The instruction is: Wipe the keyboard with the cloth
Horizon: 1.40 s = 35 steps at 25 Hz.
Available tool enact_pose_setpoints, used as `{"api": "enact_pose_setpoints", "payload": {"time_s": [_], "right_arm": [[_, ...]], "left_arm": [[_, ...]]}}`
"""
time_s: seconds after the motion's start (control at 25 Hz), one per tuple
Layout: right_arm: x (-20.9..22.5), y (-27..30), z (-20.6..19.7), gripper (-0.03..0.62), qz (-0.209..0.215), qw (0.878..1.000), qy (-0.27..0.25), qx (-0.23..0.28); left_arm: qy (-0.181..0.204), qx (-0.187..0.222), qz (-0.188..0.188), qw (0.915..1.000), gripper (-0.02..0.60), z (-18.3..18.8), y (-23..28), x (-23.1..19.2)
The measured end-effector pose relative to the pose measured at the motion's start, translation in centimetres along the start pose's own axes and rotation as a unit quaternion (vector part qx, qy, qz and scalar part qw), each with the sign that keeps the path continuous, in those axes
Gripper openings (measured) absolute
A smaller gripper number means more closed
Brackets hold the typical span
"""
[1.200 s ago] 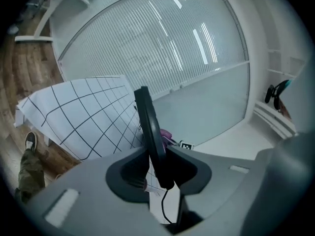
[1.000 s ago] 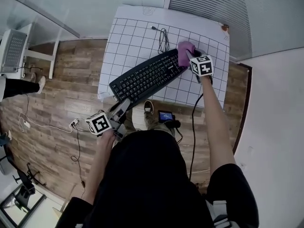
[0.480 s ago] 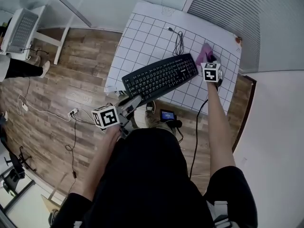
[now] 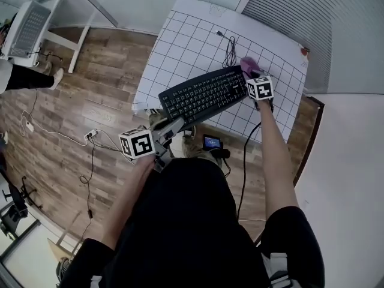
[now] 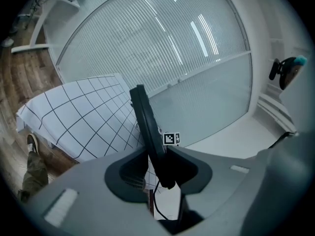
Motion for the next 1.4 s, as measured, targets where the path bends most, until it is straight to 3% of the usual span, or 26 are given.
{"api": "enact_pose_setpoints", "payload": {"time_s": [0.12,0.24,0.52,1.0,1.4], "right_arm": [[0.1,0.3,0.0,0.061,0.029,0.998,0.063,0.011],[-0.3,0.1,0.2,0.051,0.05,0.995,0.086,0.013],[-3.2,-0.8,1.2,0.049,0.046,0.998,0.037,0.026],[-7.2,-2.8,2.0,0.051,0.101,0.992,0.066,0.043],[-12.1,-4.5,3.6,0.049,0.131,0.989,0.052,0.048]], "left_arm": [[0.002,-0.005,0.001,1.0,0.114,-0.1,0.1,0.1],[0.01,-0.015,-0.001,0.9998,0.117,0.0,0.1,0.2],[0.017,-0.026,0.006,0.9995,0.118,0.5,0.1,0.5],[0.025,-0.038,0.003,0.999,0.12,0.3,0.2,-0.7],[0.032,-0.044,-0.014,0.9984,0.124,0.3,0.2,-1.7]]}}
Point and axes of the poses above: the fingertips, and each gripper's own axes: y forward along the fingers, x to its right, z out of its top, the point moved 9 cm from there along -y, backward along the fingers, and after that the axes turned 2 degrees about -x, right-handed, at the moved point
